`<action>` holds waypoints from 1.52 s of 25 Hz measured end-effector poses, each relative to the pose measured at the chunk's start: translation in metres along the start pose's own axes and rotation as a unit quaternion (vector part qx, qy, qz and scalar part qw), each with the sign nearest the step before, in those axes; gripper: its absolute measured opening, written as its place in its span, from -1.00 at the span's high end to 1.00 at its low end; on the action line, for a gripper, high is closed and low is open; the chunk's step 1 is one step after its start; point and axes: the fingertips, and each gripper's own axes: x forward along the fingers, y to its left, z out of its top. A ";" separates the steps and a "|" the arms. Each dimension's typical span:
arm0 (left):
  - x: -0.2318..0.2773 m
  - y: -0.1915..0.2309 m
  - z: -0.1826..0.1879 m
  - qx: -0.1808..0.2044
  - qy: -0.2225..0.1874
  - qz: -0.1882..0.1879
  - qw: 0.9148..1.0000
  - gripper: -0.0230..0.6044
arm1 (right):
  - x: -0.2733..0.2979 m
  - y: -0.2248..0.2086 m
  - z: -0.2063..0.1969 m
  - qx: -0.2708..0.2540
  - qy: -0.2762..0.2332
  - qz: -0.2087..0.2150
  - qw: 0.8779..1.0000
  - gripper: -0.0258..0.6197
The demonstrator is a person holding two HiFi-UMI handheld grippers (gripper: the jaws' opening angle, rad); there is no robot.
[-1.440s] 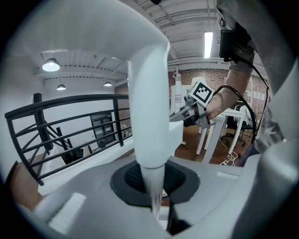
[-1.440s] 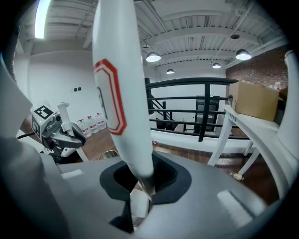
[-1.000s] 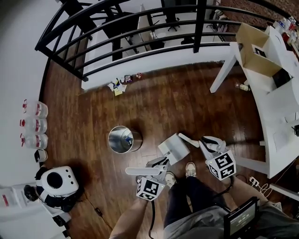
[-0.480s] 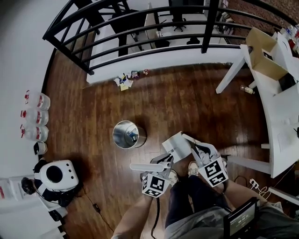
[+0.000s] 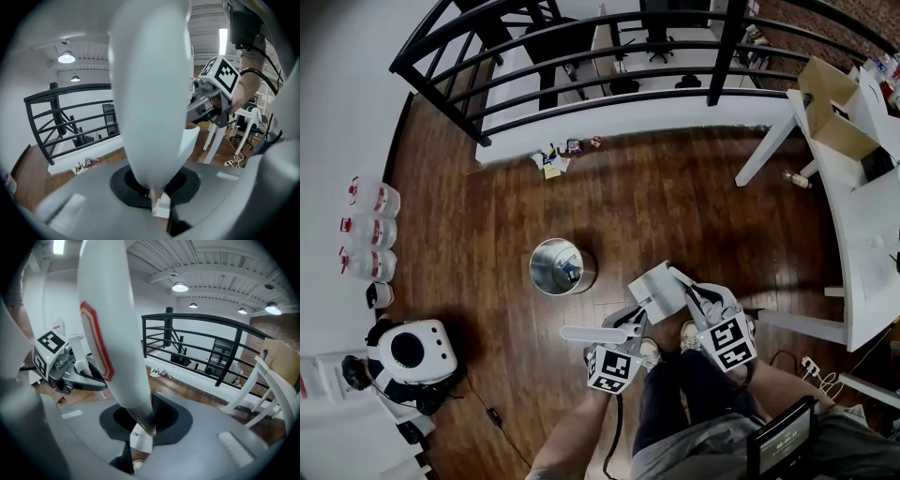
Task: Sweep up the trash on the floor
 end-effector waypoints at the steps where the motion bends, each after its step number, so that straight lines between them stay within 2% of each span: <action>1: -0.001 0.001 -0.001 0.000 0.000 0.001 1.000 0.86 | -0.001 -0.002 0.000 0.001 0.000 -0.001 1.000 0.73; 19: -0.016 0.017 -0.021 -0.022 0.003 0.025 0.999 0.86 | -0.007 -0.006 -0.003 0.007 -0.004 -0.003 1.000 0.73; 26: -0.021 0.013 -0.022 -0.030 0.000 0.025 0.999 0.65 | -0.011 -0.013 -0.006 0.015 -0.004 -0.004 1.000 0.73; 30: -0.027 0.008 -0.023 -0.043 0.002 0.017 0.999 0.38 | -0.017 -0.020 -0.012 0.023 -0.005 -0.005 1.000 0.72; 36: -0.033 0.005 -0.029 -0.044 0.011 0.013 0.999 0.36 | -0.028 -0.039 -0.019 0.045 -0.003 -0.017 0.999 0.73; 38: -0.034 0.003 -0.031 -0.052 0.013 0.011 0.999 0.27 | -0.029 -0.042 -0.021 0.053 -0.003 -0.019 0.998 0.72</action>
